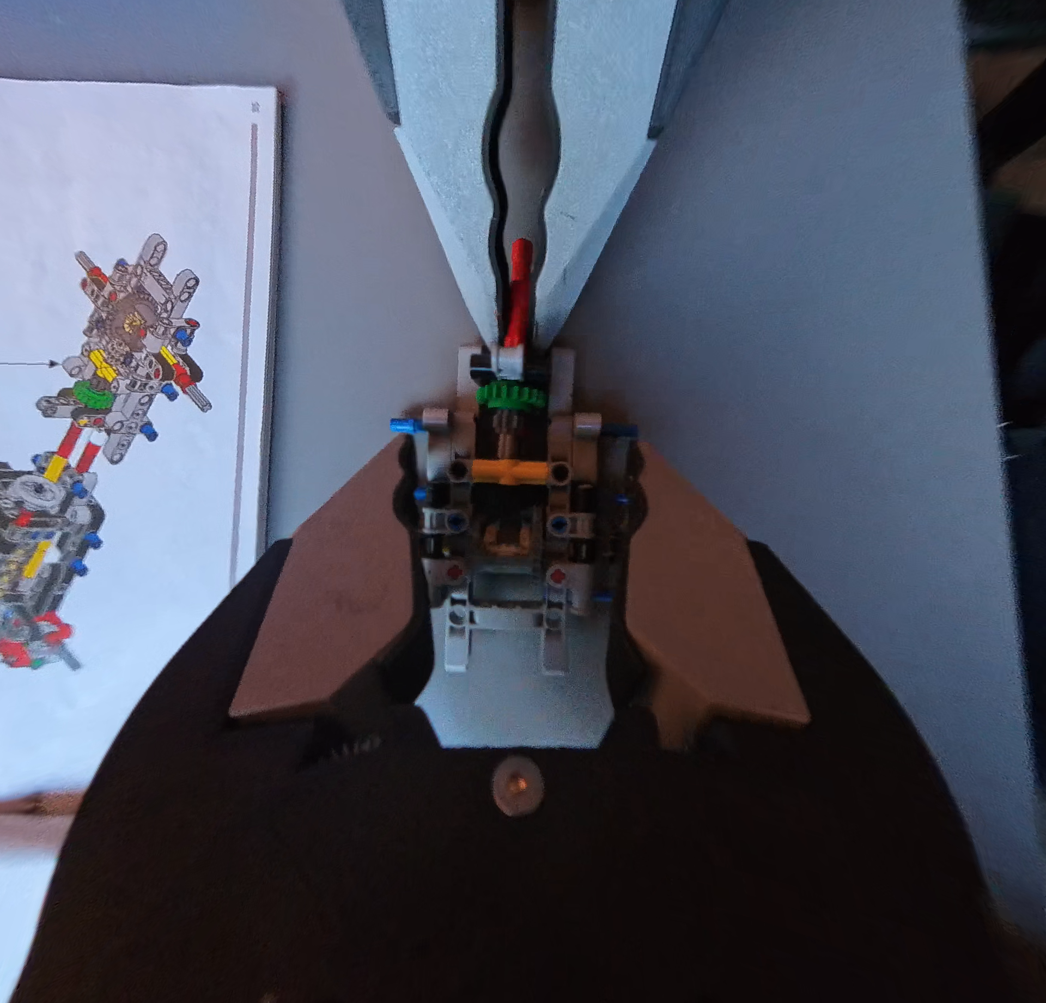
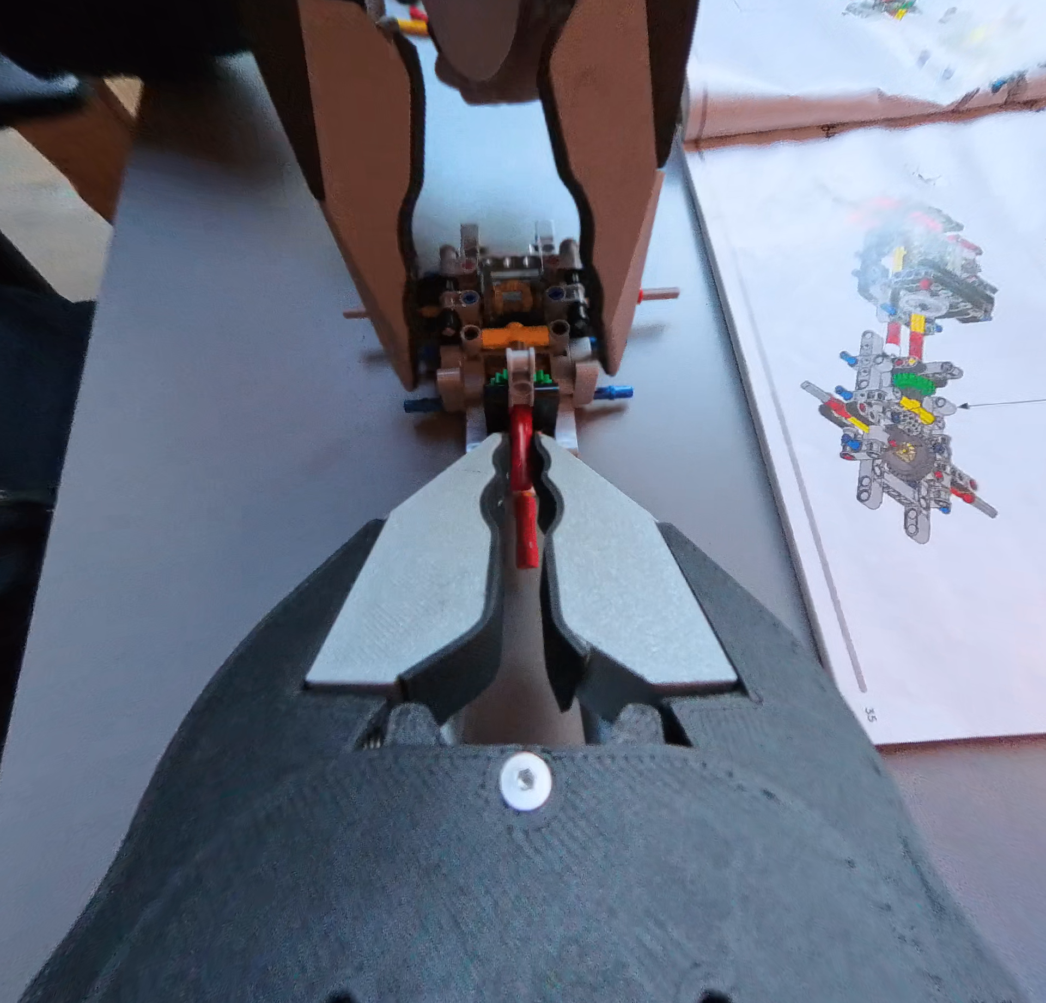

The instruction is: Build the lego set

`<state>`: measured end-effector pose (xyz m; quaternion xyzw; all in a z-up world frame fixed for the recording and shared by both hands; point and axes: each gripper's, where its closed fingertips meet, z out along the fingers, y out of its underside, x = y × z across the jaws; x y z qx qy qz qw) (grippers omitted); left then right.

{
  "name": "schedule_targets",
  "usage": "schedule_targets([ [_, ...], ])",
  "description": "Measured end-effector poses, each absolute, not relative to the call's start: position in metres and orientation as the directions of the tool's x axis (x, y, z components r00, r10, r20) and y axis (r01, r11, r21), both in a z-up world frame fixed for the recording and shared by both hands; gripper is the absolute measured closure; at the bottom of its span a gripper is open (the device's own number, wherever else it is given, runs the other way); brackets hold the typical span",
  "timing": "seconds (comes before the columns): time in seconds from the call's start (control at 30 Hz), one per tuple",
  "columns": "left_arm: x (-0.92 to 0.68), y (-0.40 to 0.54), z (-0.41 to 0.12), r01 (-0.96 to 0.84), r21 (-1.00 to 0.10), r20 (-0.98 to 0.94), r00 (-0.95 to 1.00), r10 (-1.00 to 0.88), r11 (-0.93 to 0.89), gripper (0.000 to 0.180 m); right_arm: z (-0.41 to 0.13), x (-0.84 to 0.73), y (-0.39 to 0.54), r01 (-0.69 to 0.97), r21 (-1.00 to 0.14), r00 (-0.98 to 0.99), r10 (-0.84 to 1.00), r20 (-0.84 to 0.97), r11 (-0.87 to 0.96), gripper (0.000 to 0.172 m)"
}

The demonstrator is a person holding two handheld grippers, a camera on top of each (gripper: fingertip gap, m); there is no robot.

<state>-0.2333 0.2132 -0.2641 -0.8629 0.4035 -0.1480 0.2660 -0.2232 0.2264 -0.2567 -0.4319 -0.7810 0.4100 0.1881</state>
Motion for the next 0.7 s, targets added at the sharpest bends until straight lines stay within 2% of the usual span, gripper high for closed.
schedule_targets([
  [0.03,-0.234,0.212,-0.259,-0.582,-0.604,0.074,0.640,-0.765,-0.545,0.105,-0.254,-0.222,0.227,0.503,-0.816,-0.559,0.827,-0.055,0.286,0.169],
  [0.13,-0.244,0.211,-0.247,-0.568,-0.626,0.048,0.657,-0.752,-0.535,0.107,-0.254,-0.221,0.229,0.480,-0.815,-0.567,0.824,-0.007,0.323,0.169],
  [0.3,-0.244,0.210,-0.261,-0.634,-0.559,-0.010,0.650,-0.760,-0.534,0.105,-0.259,-0.222,0.225,0.477,-0.794,-0.586,0.810,0.034,0.378,0.168],
  [0.37,-0.246,0.209,-0.274,-0.680,-0.504,-0.039,0.634,-0.773,-0.532,0.115,-0.259,-0.222,0.224,0.468,-0.793,-0.590,0.806,0.048,0.391,0.168],
  [0.5,-0.244,0.208,-0.275,-0.696,-0.509,-0.031,0.603,-0.797,-0.506,0.120,-0.259,-0.221,0.223,0.449,-0.784,-0.611,0.787,0.081,0.429,0.169],
  [0.7,-0.239,0.214,-0.275,-0.657,-0.507,-0.014,0.654,-0.756,-0.558,0.121,-0.261,-0.221,0.227,0.573,-0.721,-0.573,0.819,-0.014,0.389,0.169],
])
